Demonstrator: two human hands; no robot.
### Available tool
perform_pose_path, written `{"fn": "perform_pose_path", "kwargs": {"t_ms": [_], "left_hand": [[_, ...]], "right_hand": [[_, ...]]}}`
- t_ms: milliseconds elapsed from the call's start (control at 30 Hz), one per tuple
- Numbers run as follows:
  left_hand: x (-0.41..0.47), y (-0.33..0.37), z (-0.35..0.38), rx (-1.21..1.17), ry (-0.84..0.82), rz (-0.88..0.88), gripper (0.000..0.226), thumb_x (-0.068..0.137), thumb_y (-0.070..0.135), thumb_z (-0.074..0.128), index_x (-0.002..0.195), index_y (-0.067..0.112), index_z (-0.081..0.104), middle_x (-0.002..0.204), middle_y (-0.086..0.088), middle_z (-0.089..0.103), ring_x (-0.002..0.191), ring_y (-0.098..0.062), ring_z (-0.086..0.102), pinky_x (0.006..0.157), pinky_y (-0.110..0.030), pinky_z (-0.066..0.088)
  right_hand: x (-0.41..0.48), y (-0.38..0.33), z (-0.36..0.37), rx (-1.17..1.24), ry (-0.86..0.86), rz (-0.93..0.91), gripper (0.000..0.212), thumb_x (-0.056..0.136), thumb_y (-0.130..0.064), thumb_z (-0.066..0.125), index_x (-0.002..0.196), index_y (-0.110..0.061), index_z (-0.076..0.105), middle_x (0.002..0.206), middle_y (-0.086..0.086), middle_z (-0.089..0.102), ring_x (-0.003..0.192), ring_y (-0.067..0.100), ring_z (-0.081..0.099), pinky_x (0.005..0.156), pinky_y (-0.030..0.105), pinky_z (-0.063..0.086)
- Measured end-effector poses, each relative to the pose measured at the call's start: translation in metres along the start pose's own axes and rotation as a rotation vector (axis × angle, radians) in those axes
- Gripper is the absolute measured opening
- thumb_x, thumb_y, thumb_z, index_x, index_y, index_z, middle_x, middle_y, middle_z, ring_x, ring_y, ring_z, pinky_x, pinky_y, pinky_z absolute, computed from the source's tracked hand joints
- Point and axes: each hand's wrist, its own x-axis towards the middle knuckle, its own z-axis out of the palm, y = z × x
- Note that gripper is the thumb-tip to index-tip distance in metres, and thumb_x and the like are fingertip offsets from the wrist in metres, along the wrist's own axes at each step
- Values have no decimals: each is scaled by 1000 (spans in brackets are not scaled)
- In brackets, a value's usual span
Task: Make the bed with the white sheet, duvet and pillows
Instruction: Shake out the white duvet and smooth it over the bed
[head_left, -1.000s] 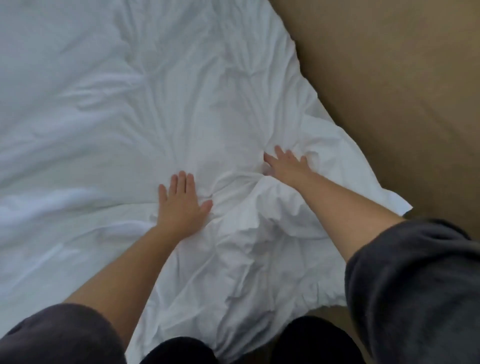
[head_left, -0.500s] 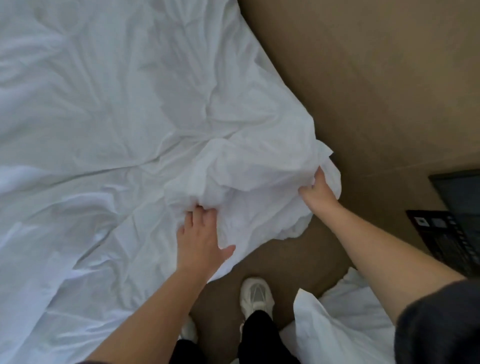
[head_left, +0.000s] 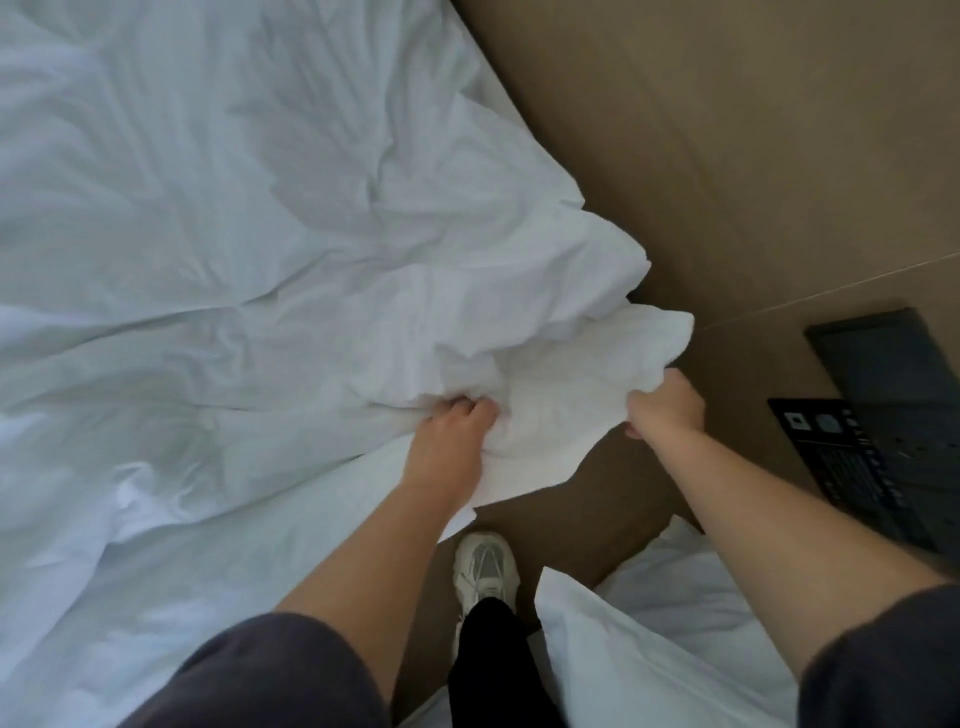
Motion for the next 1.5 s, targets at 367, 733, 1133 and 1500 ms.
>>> {"fn": "perform_pose_path", "kwargs": {"t_ms": [367,733,1133,1500], "left_hand": [[-105,-85,-74,148,-243,-304,71,99,27,43,155,24,-1,161,-3,-18,149,-26,-10,120,-51,10],[-249,-353,-181,205,-80,-519,67,96,33,45,153,21,11,162,-7,-4,149,-28,-3,117,-51,16],[-323,-544,-176,-34,138,-690,57,101,44,33,152,19,24,162,-4,10,149,-19,4,116,-50,14],[-465,-608,-184,30,133,-1107,68,97,44,37,154,19,10,162,-10,-3,149,-27,-4,114,-61,-1]], "right_hand": [[-130,-56,72,-823,-378,-418,75,96,-54,39,155,-28,0,161,8,9,139,35,30,106,45,34],[-320,-177,254,-974,-347,-748,67,97,-44,43,154,-29,11,162,3,10,146,34,16,109,48,30],[-431,-204,476,-1113,-487,-913,68,99,-44,41,154,-34,4,163,7,-8,149,36,-1,113,61,15],[-591,-220,529,-1049,-648,-1064,64,98,-41,41,153,-32,12,160,2,13,145,27,19,112,48,26]]}}
